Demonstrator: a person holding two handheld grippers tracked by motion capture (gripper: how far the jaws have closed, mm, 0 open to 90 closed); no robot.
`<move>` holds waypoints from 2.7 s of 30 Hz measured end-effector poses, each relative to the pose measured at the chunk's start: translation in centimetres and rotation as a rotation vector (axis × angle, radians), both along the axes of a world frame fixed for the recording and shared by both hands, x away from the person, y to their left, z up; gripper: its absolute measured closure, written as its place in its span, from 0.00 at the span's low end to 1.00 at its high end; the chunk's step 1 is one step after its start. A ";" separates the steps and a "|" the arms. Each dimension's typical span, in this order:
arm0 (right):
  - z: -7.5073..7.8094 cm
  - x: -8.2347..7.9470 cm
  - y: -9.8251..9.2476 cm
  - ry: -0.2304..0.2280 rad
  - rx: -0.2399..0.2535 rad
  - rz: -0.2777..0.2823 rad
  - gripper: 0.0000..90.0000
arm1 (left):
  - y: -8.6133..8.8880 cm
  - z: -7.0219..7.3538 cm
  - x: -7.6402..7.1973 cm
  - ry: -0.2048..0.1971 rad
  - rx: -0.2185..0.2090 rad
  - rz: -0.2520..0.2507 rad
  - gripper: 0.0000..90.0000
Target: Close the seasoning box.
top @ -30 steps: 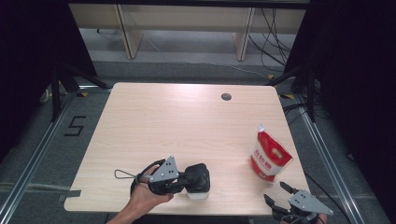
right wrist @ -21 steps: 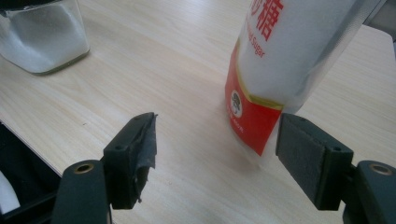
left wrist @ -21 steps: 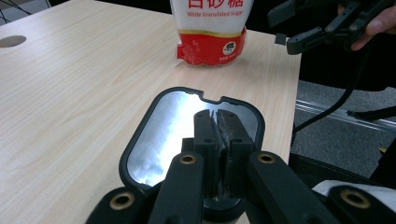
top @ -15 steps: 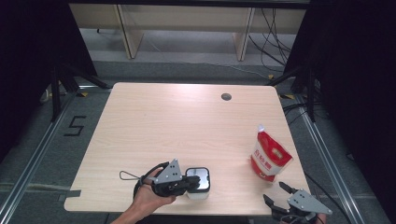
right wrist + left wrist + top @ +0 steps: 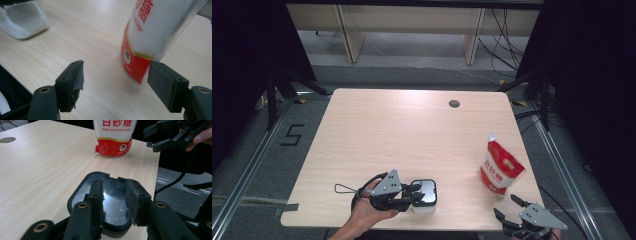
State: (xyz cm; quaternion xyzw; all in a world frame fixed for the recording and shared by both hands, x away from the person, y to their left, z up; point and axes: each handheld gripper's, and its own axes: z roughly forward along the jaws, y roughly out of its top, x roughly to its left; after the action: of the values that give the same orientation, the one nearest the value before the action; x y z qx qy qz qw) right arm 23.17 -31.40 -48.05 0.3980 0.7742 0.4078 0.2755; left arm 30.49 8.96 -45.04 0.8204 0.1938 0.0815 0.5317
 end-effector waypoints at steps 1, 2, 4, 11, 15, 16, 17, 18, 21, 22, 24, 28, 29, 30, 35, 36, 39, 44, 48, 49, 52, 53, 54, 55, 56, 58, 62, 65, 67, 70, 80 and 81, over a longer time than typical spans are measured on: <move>0.0 -0.1 0.1 0.008 0.005 -0.007 0.33 | 0.2 0.0 0.0 0.005 -0.005 0.002 0.70; 0.0 0.2 -0.1 -0.016 -0.016 0.018 0.33 | 0.3 0.1 -0.1 -0.001 -0.004 0.012 0.66; 0.0 0.3 -0.1 -0.035 -0.029 0.020 0.33 | 0.6 0.2 -0.2 0.009 -0.011 0.035 0.56; 0.0 0.3 -0.1 -0.033 -0.028 0.028 0.33 | 1.9 0.1 -0.4 0.021 -0.014 0.085 0.40; 0.0 0.3 0.0 -0.030 -0.021 0.029 0.33 | 3.0 0.0 -0.6 0.009 0.009 0.105 0.36; 0.0 0.3 0.0 -0.031 -0.021 0.030 0.33 | 3.2 0.0 -0.6 0.011 0.007 0.104 0.35; 0.0 0.3 0.1 -0.018 -0.008 0.039 0.33 | 3.5 0.0 -0.7 0.012 0.011 0.115 0.35; 0.0 0.3 0.1 -0.017 -0.008 0.038 0.33 | 3.7 -0.1 -0.7 0.000 0.014 0.113 0.34; 0.0 0.2 0.1 -0.021 -0.016 0.035 0.33 | 4.4 -0.3 -0.8 0.007 0.010 0.130 0.33; 0.1 0.3 0.0 -0.031 -0.027 0.028 0.33 | 4.6 -0.4 -0.9 0.011 0.004 0.136 0.32; 0.0 0.3 0.1 -0.033 -0.029 0.031 0.32 | 5.1 -0.5 -1.1 0.017 0.015 0.148 0.32; 0.0 0.3 0.1 -0.045 -0.033 0.032 0.32 | 5.7 -0.9 -1.2 0.024 0.005 0.153 0.30; 0.0 0.4 0.1 -0.049 -0.035 0.036 0.32 | 5.8 -1.0 -1.4 0.032 0.007 0.167 0.30; 0.0 0.3 0.2 -0.030 -0.024 0.033 0.32 | 5.9 -1.1 -1.4 0.041 0.002 0.170 0.30; 0.0 0.2 0.3 -0.015 -0.011 0.044 0.32 | 6.4 -1.5 -1.6 0.037 0.011 0.166 0.29; 0.0 0.2 0.3 -0.017 -0.013 0.034 0.32 | 6.5 -1.6 -1.7 0.047 0.018 0.170 0.29; 0.0 0.3 0.3 -0.030 -0.025 0.032 0.32 | 6.5 -2.0 -2.0 0.058 0.016 0.170 0.29; 0.0 0.2 0.3 -0.029 -0.024 0.033 0.32 | 7.0 -2.4 -2.4 0.059 0.040 0.159 0.28; 0.0 0.3 0.2 -0.037 -0.039 0.038 0.32 | 7.1 -2.8 -2.6 0.063 0.051 0.164 0.28; 0.0 0.3 0.3 -0.038 -0.036 0.035 0.32 | 7.1 -3.0 -2.8 0.090 0.041 0.180 0.28; -0.1 0.3 0.3 -0.026 -0.032 0.038 0.32 | 7.1 -3.4 -3.0 0.096 0.056 0.173 0.28; -0.1 0.3 0.4 -0.022 -0.031 0.039 0.32 | 7.2 -3.5 -3.0 0.089 0.066 0.165 0.29; -0.1 0.3 0.3 -0.037 -0.042 0.039 0.32 | 7.2 -3.7 -3.1 0.091 0.055 0.165 0.29; -0.1 0.3 0.4 -0.018 -0.032 0.035 0.32 | 7.3 -3.7 -3.3 0.111 0.060 0.183 0.29; -0.1 0.3 0.3 -0.032 -0.042 0.038 0.32 | 7.4 -3.8 -3.3 0.110 0.068 0.181 0.29; -0.1 0.3 0.3 -0.028 -0.038 0.038 0.32 | 7.6 -4.1 -3.5 0.116 0.054 0.188 0.29; -0.2 0.3 0.4 -0.015 -0.022 0.039 0.32 | 8.0 -4.0 -3.8 0.119 0.077 0.188 0.29; -0.2 0.4 0.4 -0.027 -0.037 0.053 0.32 | 8.0 -4.1 -3.9 0.118 0.098 0.183 0.29; -0.2 0.4 0.4 -0.025 -0.044 0.059 0.32 | 7.8 -4.3 -4.0 0.120 0.082 0.173 0.29; -0.2 0.3 0.5 -0.013 -0.042 0.051 0.32 | 7.9 -4.2 -3.9 0.113 0.104 0.173 0.28; -0.3 0.4 0.4 -0.018 -0.049 0.051 0.30 | 8.0 -4.3 -3.8 0.112 0.104 0.174 0.28; -0.3 0.5 0.4 -0.017 -0.049 0.051 0.30 | 7.9 -4.3 -3.9 0.125 0.094 0.180 0.28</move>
State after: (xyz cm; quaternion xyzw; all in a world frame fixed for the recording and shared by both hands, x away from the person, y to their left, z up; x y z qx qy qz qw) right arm 23.62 -30.97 -48.37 0.3680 0.7915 0.3989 0.2812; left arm 26.62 16.83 -49.34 0.8272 0.2953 0.0865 0.4701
